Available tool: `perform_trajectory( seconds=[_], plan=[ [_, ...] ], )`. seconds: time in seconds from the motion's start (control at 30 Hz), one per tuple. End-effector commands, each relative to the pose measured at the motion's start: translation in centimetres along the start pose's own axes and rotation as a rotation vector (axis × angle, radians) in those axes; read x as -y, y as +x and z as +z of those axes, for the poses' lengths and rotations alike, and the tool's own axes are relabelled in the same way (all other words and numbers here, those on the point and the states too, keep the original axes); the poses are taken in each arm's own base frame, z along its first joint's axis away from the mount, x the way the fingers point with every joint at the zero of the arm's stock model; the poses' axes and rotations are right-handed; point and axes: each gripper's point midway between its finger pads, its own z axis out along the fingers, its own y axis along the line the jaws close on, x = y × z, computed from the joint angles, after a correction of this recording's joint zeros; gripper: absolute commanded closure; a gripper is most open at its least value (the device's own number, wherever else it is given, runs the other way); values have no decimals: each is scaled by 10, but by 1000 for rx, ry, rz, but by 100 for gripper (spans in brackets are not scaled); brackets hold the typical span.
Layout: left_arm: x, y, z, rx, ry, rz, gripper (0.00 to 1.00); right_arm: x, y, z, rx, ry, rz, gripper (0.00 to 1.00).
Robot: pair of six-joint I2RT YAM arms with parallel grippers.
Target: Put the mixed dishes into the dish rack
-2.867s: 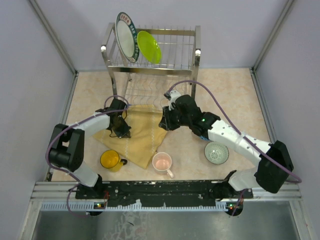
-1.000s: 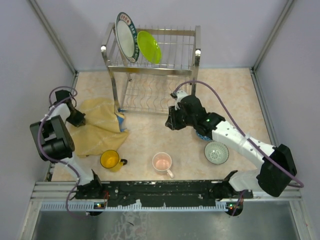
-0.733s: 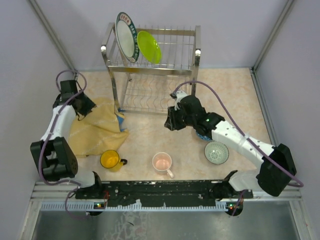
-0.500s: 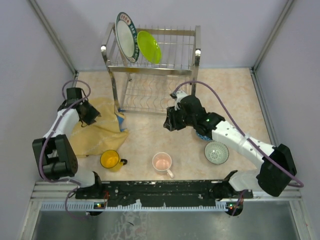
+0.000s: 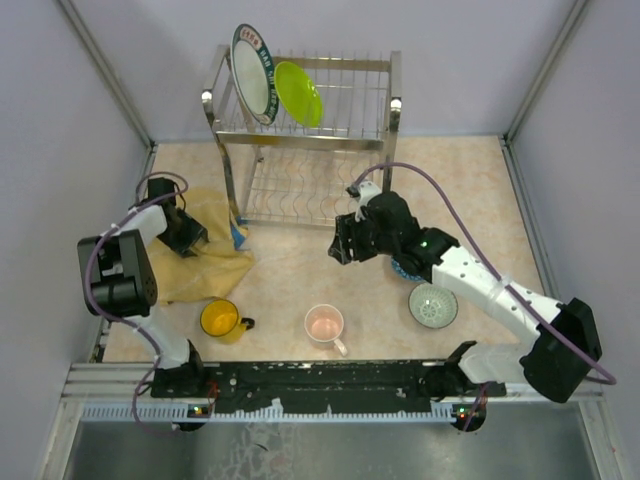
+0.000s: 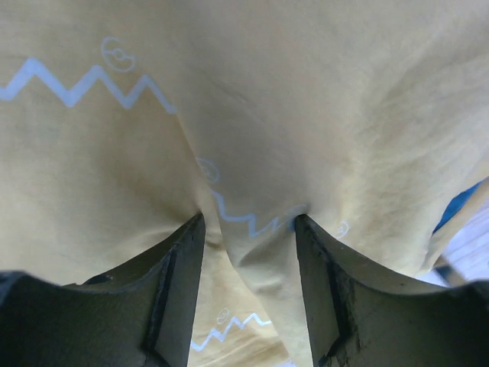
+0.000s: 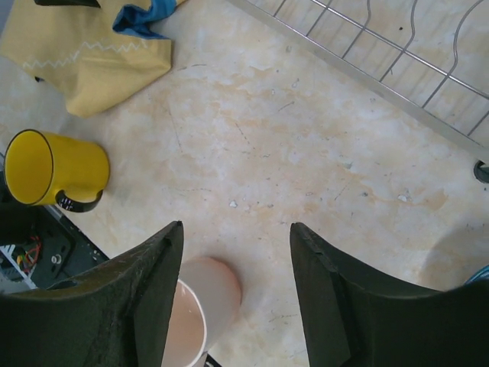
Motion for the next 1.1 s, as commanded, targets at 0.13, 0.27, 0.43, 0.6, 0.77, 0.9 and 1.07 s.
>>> perform_trajectory(
  seconds=[0.13, 0.27, 0.43, 0.6, 0.77, 0.9, 1.07],
  plan=[
    [-7, -41, 55, 35, -131, 44, 43, 10, -14, -12, 39, 53, -11, 40],
    [3, -73, 75, 55, -151, 84, 42, 14, -12, -6, 13, 69, -24, 38],
    [18, -106, 91, 76, -153, 116, 43, 25, -10, -2, -19, 123, -47, 36],
    [45, -122, 83, 96, -65, 131, 42, 30, -4, -2, -35, 115, -22, 35],
    [72, -105, 49, 111, 58, 187, 36, 18, 4, -4, -71, 34, -60, 35],
    [90, -86, 15, 117, 162, 191, 31, 33, 7, -14, -57, 111, -79, 34],
    [107, -79, -34, 164, 261, 203, 29, 55, 15, -27, -72, 240, -59, 32]
  ],
)
